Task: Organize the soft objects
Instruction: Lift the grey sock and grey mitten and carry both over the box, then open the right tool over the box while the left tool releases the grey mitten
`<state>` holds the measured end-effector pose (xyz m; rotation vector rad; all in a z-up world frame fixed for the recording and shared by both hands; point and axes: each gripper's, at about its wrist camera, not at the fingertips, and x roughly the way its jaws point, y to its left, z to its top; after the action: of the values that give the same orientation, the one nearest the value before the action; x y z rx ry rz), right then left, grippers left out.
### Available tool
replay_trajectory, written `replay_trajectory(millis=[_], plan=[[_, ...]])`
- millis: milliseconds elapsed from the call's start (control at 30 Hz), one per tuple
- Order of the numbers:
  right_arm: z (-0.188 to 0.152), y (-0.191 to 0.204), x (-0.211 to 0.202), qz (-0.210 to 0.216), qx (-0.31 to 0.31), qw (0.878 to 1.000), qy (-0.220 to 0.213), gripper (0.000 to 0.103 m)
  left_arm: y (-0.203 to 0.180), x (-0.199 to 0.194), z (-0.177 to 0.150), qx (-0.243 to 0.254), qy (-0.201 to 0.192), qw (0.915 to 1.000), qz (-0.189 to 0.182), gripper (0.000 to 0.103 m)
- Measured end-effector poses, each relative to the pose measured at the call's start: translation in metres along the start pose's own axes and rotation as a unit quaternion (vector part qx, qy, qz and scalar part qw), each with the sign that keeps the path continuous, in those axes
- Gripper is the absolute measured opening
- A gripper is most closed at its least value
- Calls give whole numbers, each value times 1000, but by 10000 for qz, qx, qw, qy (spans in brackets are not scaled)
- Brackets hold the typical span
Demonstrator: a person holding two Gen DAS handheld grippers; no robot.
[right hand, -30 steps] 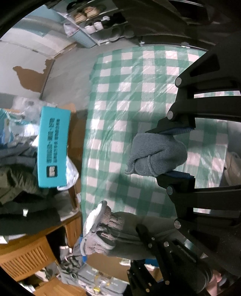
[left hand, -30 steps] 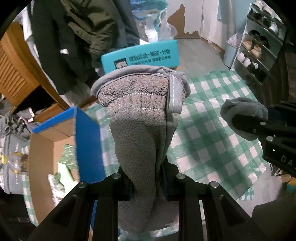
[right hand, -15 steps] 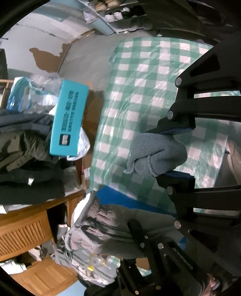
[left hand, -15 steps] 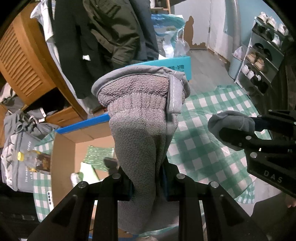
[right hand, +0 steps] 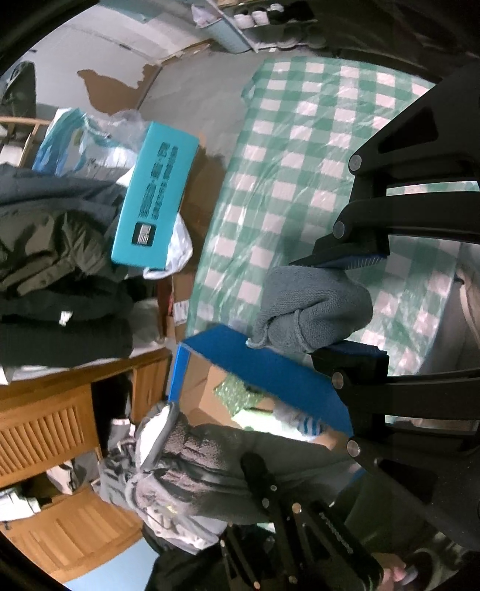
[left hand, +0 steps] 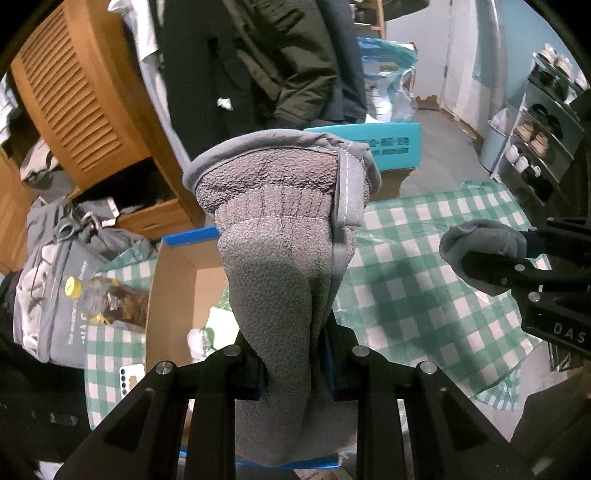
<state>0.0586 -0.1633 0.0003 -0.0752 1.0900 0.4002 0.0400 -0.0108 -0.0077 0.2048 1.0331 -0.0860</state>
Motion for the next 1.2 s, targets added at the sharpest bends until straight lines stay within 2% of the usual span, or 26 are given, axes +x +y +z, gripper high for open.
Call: replay_trajectory(millis=[433, 567, 1067, 1133, 1200], plan=[[20, 58, 23, 258, -357, 9990, 123, 31, 45, 7, -18, -283, 39, 9994, 175, 23], [25, 74, 34, 389, -452, 9981, 178, 31, 57, 13, -24, -319, 61, 9989, 344, 24], [34, 122, 77, 585, -672, 9945, 559, 31, 92, 56, -49, -727, 586, 9948, 398, 25], [34, 127, 81, 598, -683, 9941, 601, 31, 96, 60, -49, -777, 621, 9942, 403, 26], [35, 129, 85, 610, -679, 9938, 635, 31, 98, 63, -49, -808, 643, 9938, 412, 31]])
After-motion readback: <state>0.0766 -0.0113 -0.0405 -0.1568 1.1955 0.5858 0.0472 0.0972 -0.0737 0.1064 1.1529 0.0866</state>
